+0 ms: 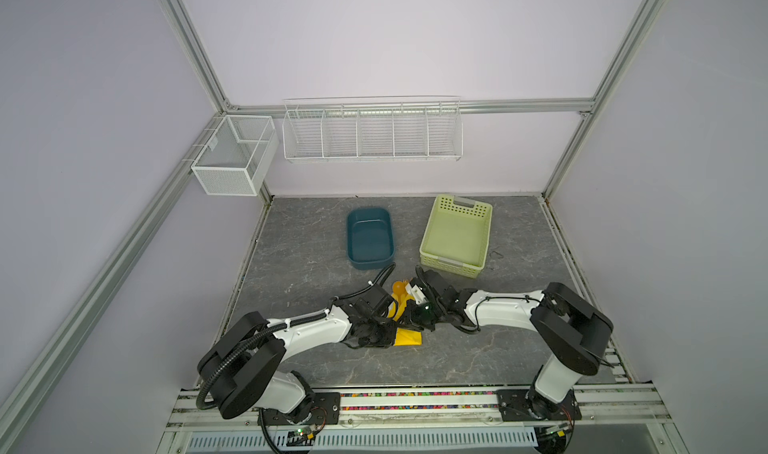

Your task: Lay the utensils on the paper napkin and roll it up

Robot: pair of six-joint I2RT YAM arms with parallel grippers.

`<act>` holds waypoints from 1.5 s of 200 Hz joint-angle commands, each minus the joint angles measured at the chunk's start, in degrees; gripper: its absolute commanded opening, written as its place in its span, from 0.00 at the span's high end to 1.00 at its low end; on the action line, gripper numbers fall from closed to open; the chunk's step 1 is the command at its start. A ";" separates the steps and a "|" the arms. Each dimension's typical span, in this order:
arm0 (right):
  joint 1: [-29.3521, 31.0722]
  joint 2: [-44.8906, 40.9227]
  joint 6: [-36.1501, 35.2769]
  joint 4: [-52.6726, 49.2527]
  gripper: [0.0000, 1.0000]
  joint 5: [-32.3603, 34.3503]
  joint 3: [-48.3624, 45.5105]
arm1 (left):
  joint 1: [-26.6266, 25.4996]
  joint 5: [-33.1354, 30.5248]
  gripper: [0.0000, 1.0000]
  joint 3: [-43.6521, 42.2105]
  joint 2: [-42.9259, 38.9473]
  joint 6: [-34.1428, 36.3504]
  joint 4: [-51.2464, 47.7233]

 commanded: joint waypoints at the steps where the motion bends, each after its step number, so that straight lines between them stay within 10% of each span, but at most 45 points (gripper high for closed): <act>1: 0.49 1.39 1.80 2.85 0.93 -0.71 0.93 | 0.10 0.14 1.00 -0.76 0.96 0.05 0.55; 300: 0.53 8.40 3.70 11.67 0.80 -1.46 -1.42 | 0.10 -0.55 0.99 0.27 -0.32 0.30 -1.28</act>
